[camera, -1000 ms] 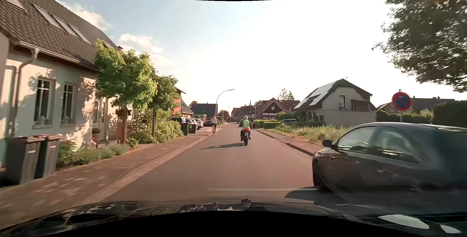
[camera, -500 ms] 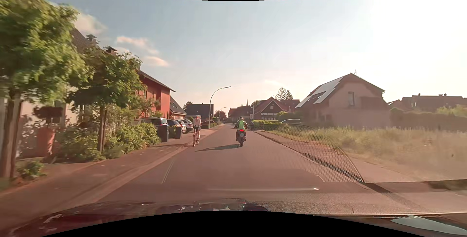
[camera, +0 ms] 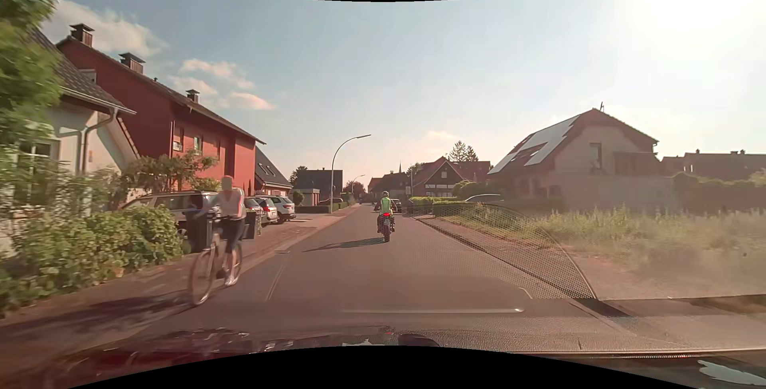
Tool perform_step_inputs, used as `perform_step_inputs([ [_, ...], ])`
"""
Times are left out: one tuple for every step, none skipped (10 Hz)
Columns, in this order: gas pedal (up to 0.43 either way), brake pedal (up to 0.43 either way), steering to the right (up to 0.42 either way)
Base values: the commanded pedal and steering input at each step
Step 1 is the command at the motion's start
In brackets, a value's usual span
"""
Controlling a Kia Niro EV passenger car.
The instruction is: Follow the waypoints while adhering to traffic rules and regulations
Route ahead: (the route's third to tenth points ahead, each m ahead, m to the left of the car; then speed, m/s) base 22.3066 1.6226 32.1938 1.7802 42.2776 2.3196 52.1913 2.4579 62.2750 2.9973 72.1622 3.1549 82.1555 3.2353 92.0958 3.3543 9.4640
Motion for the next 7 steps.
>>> perform_step_inputs([
  [0.130,0.000,-0.008],
  [0.130,0.000,-0.013],
  [0.130,0.000,-0.014],
  [0.130,0.000,-0.015],
  [0.130,0.000,-0.017],
  [0.130,0.000,-0.019],
  [0.130,0.000,-0.019],
])
